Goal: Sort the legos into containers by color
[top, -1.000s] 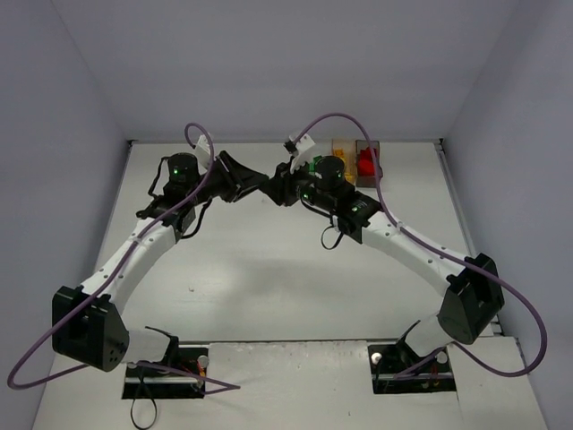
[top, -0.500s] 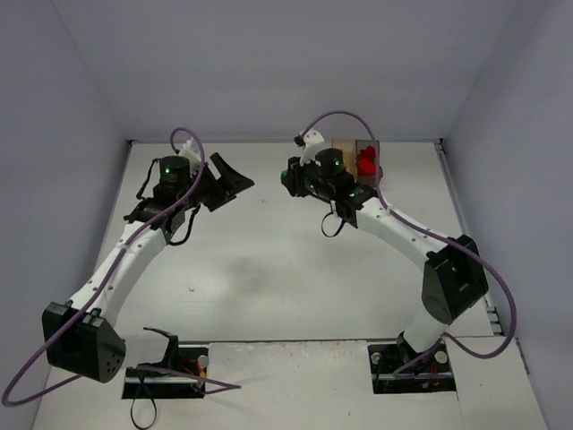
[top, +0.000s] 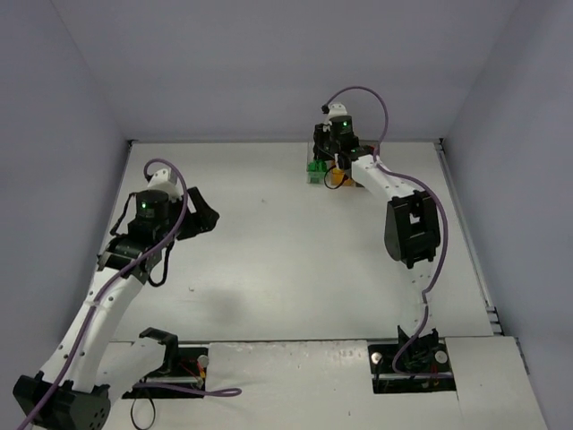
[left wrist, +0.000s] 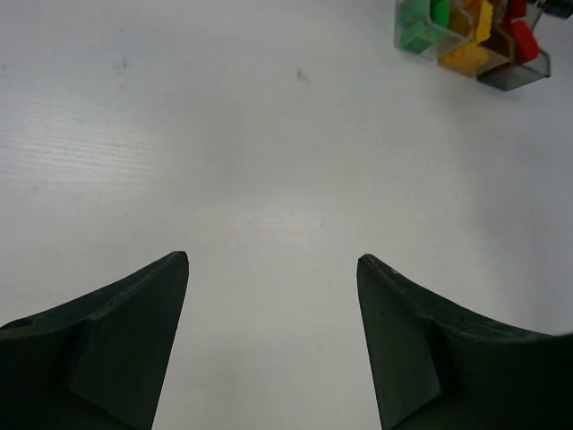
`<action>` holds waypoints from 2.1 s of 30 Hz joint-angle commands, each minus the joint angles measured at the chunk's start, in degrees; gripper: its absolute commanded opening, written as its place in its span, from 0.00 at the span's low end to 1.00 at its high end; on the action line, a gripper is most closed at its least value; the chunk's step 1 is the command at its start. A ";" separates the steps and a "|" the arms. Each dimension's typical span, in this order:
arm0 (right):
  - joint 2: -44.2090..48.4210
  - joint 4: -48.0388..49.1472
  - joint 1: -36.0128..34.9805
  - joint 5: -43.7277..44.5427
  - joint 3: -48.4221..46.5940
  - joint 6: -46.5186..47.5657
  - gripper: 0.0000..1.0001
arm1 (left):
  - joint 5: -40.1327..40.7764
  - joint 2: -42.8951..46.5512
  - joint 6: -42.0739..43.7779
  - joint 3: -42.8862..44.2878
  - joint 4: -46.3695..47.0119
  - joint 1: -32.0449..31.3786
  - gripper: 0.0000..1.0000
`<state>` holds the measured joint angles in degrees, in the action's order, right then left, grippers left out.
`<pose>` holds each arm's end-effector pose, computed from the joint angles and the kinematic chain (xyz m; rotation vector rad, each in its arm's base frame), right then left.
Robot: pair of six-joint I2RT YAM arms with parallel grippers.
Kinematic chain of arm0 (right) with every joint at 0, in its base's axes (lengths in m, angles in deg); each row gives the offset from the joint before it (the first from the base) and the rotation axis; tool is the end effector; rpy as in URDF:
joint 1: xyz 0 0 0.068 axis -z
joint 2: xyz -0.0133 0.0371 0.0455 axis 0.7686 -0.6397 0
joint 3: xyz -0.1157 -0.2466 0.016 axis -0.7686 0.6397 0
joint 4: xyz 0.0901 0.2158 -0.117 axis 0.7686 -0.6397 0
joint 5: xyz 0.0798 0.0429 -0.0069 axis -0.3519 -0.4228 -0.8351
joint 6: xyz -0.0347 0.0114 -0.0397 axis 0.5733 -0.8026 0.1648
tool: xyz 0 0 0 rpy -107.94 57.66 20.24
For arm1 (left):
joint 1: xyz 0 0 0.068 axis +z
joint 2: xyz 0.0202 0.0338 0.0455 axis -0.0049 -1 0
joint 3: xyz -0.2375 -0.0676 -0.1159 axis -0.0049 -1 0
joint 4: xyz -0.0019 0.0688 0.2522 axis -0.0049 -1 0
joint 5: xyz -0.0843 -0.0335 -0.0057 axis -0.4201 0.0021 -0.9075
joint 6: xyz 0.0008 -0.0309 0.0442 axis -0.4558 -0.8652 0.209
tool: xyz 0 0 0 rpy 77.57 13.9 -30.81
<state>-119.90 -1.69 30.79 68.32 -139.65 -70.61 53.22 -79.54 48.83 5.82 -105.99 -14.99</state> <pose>0.4901 0.1759 0.2704 -0.2468 1.8392 0.3954 0.1956 -0.0579 0.3531 -0.2470 2.0441 -0.6597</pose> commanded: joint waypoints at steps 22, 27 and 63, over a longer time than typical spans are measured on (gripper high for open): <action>27.57 -3.42 4.05 4.06 7.00 0.46 1.00 | 9.21 15.69 5.92 1.32 -14.95 0.06 0.78; 45.18 -6.23 4.59 9.26 18.48 -0.25 1.00 | 11.59 17.19 6.09 2.81 -19.00 -0.11 0.81; 92.61 -28.48 4.68 11.02 39.42 -2.36 1.00 | 17.93 16.84 3.20 5.89 -19.97 -4.07 0.82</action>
<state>-25.28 -33.20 35.57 79.60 -99.83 -72.45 69.85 -61.73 53.50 9.51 -126.36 -18.79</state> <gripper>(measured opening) 0.999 0.819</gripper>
